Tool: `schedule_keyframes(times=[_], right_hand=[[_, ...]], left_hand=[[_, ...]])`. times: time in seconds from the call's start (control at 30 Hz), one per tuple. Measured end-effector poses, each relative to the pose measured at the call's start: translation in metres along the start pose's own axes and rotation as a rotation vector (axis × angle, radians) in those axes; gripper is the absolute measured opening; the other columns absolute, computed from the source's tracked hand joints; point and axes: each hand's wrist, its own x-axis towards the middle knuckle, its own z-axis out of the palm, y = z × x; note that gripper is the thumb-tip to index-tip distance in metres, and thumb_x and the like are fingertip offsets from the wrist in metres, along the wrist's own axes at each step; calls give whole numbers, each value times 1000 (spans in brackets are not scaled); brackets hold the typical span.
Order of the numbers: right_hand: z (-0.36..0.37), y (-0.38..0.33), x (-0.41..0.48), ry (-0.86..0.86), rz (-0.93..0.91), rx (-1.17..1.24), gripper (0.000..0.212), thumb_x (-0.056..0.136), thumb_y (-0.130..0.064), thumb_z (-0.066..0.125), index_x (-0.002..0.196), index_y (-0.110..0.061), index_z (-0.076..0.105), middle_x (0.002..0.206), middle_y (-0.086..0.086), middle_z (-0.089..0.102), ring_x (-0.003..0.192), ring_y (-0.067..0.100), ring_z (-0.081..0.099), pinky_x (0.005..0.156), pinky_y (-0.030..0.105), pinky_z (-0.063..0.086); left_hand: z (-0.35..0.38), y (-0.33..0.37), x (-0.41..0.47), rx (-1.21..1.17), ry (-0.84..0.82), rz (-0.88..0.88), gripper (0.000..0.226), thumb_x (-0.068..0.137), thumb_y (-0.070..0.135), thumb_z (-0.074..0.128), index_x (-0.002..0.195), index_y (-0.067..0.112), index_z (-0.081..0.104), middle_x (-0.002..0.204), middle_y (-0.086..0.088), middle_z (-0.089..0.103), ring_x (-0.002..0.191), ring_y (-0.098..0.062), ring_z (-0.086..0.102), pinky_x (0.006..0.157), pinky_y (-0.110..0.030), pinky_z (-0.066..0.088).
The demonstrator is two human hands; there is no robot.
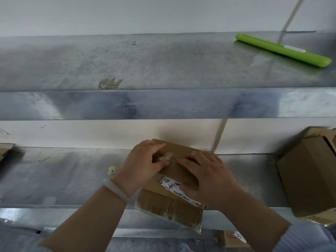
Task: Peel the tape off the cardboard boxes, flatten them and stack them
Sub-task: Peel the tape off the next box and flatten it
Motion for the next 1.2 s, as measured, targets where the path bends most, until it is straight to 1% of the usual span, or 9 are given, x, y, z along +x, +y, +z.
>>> schedule_keyframes(times=[0.23, 0.4, 0.53, 0.63, 0.73, 0.8, 0.87, 0.97, 1.2], right_hand=[[7, -2, -4, 24, -10, 2, 54, 76, -62, 54, 121, -34, 67, 119, -4, 62, 116, 22, 54, 102, 39, 38], [8, -5, -3, -17, 33, 31, 55, 74, -63, 53, 121, -37, 67, 135, -8, 59, 128, 19, 52, 109, 42, 35], [7, -6, -3, -48, 44, 29, 56, 75, -64, 52, 122, -37, 65, 135, -10, 59, 131, 17, 51, 110, 43, 34], [7, -6, -3, -64, 44, 34, 57, 76, -65, 52, 124, -37, 64, 136, -10, 58, 132, 17, 50, 110, 45, 37], [7, -6, -4, -71, 39, 40, 57, 76, -64, 52, 125, -36, 64, 136, -9, 58, 132, 17, 49, 110, 46, 37], [6, -7, -4, -74, 43, 40, 57, 76, -64, 52, 125, -36, 64, 136, -10, 58, 133, 17, 49, 111, 45, 37], [6, -8, -3, -81, 41, 30, 58, 76, -65, 51, 124, -36, 65, 136, -10, 59, 132, 17, 50, 110, 45, 39], [0, -10, 1, -106, 65, 34, 61, 75, -70, 48, 122, -36, 66, 133, -10, 60, 129, 17, 52, 107, 45, 41], [1, -22, 14, -218, 51, -65, 68, 85, -77, 26, 139, -40, 48, 144, -2, 50, 134, 23, 44, 112, 50, 29]], left_hand=[[9, 15, 4, 40, -13, -42, 20, 74, 52, 73, 82, 39, 59, 81, 19, 58, 81, -3, 55, 73, -29, 48], [8, 5, -1, -46, 175, -69, 20, 82, 27, 71, 77, 31, 52, 76, 14, 55, 71, -2, 51, 61, -20, 38], [-1, -11, -6, 41, 316, 16, 24, 76, 7, 74, 81, 22, 56, 83, 9, 55, 74, -7, 52, 64, -25, 48], [-3, -18, -10, 126, 230, 91, 17, 77, 13, 76, 85, 20, 63, 88, 7, 55, 77, -10, 54, 69, -30, 52], [-11, -14, -12, -10, 85, 71, 9, 85, 37, 69, 85, 28, 71, 93, 16, 57, 86, -1, 54, 74, -16, 43], [-17, -10, -10, -63, 10, 23, 18, 90, 36, 62, 78, 27, 72, 85, 16, 63, 86, 2, 56, 72, -18, 39], [-18, -5, -6, -74, -17, -53, 5, 87, 30, 68, 89, 26, 69, 85, 15, 66, 83, 1, 58, 73, -18, 40], [-12, 0, -4, -27, -49, -180, 36, 80, 35, 74, 113, 26, 62, 101, 9, 60, 88, -6, 55, 77, -19, 40], [-11, 10, -2, 122, 43, -184, 10, 85, 28, 67, 82, 25, 58, 86, 12, 60, 82, -9, 56, 70, -24, 41]])
